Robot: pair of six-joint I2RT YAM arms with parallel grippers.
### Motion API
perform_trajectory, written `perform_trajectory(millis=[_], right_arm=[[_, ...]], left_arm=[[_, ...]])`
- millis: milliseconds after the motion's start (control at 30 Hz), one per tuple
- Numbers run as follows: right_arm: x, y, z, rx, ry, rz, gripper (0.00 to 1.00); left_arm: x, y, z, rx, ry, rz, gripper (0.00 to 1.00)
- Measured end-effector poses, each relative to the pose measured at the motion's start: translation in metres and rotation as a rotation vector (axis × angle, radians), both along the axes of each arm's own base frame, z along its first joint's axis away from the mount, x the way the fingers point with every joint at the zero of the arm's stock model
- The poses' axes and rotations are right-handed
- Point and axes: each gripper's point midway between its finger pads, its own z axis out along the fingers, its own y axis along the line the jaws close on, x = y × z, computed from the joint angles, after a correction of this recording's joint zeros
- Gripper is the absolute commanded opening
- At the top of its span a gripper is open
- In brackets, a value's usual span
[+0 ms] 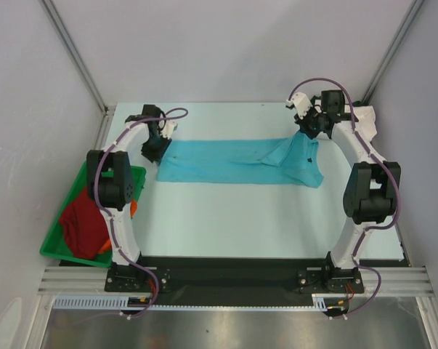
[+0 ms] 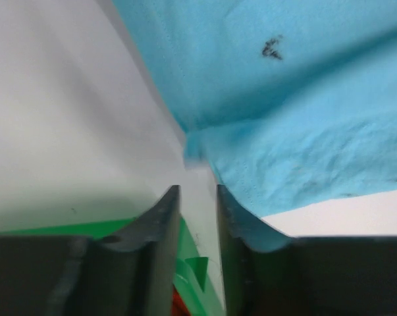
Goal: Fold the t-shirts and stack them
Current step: Fold the tshirt
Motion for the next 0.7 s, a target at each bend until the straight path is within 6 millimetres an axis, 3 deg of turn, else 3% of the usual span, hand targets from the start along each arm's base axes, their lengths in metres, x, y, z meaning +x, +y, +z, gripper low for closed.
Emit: perform_trajectory(millis=[100,167,467,700], right_arm=[[0.004,0.001,0.000,0.003,-0.002,0.001,0.00],[0.005,0.002,-0.001,0.005,0.001,0.001,0.00],[0.010,0.009,-0.017,0.008,0.026,0.010,0.00],[0.024,0.010,-0.027,0.008,0.028,0.005,0.00]], left_arm=[[0.000,0.002,0.001,0.006,-0.001,0.009,0.49],[0.000,0.001,0.003,0.005,-0.007,0.007,0.49],[-0.005,-0.024,0.005,-0.058,0.003,-0.040,0.30],[-0.029,-0.037,-0.016,-0.095,0.080,-0.067,0.24]])
